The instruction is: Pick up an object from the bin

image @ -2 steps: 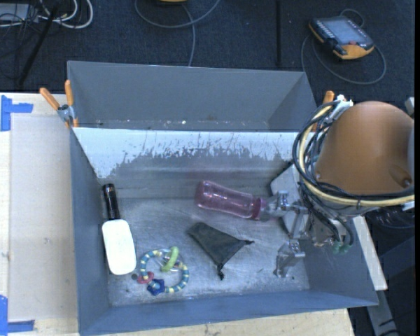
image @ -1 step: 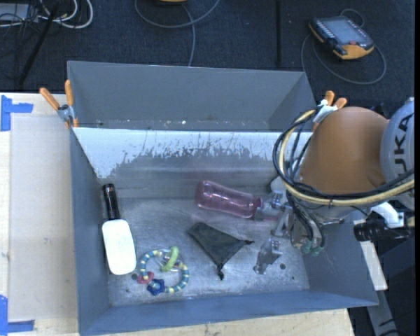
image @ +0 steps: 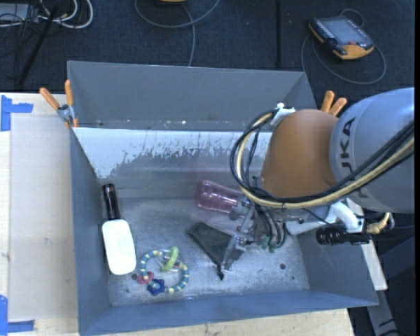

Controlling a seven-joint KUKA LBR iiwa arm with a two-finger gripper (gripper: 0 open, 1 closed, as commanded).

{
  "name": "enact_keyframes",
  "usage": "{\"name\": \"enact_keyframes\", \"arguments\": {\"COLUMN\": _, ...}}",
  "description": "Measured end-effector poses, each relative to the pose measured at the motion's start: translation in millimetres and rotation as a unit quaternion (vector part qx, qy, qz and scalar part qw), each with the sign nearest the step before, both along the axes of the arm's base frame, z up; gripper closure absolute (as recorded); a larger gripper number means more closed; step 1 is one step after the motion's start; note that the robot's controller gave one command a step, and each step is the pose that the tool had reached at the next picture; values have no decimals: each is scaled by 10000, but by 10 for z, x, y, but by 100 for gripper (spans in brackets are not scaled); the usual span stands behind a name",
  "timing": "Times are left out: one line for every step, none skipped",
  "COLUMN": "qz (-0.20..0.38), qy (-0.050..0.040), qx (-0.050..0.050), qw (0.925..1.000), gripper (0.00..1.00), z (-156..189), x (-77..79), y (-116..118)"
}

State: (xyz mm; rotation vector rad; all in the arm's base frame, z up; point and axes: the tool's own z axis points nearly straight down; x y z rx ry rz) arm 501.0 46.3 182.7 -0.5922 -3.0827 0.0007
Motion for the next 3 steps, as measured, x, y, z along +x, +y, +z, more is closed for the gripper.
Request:
{"name": "enact_keyframes", "arguments": {"qz": 208, "qy": -10, "qx": 3, "qw": 9998, "gripper": 0, "z": -144, "x": 141, "y": 63}}
{"name": "enact_keyframes", "arguments": {"qz": -900, "qy": -21, "qx": 1, "qw": 9959, "gripper": 0, "z": -836, "x": 213, "y": -37}}
{"name": "enact_keyframes", "arguments": {"qz": -1052, "qy": -33, "qx": 5, "qw": 9944, "gripper": 100, "z": -1102, "x": 261, "y": 201}}
